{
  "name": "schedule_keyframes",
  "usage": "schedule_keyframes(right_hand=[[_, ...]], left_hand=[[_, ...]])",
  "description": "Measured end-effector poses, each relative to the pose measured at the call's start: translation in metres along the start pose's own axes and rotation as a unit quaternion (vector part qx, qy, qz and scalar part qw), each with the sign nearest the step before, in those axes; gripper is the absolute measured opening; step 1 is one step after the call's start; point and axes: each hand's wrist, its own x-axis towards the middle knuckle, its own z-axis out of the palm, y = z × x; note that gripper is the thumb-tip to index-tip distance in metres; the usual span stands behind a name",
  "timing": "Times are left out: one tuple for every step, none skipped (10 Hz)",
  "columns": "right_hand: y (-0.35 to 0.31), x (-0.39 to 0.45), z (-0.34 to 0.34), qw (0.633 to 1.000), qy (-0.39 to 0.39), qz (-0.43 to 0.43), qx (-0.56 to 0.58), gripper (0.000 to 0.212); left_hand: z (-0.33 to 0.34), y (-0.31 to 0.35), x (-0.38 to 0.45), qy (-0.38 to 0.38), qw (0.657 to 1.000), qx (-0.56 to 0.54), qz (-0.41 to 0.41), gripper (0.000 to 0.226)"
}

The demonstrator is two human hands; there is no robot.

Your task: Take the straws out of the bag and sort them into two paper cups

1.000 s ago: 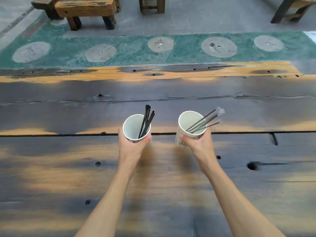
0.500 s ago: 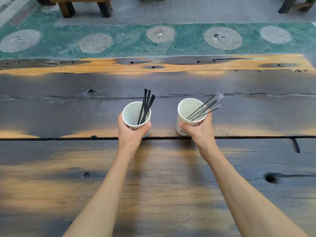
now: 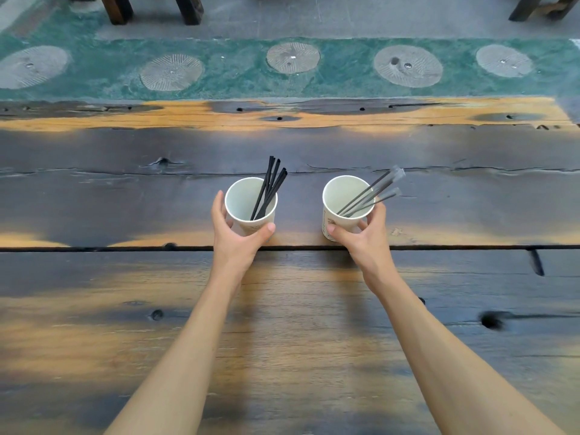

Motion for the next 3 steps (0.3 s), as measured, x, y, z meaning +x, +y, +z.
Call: schedule_keyframes(right_hand=[[-0.006, -0.013, -0.005, 1.000, -0.006, 0.009, -0.022, 0.090], [-0.016, -0.034, -0.012, 0.999, 0.010, 0.039, -0.029, 0.099], [-0.037, -0.063, -0.017, 0.998, 0.038, 0.052, -0.021, 0.091]], left_hand=[[-0.005, 0.006, -0.013, 0.008, 0.999, 0.026, -0.016, 0.116], [-0.012, 0.023, -0.035, 0.010, 0.999, 0.033, -0.021, 0.110], [-0.023, 0.044, -0.067, 0.008, 0.998, 0.060, 0.020, 0.101]])
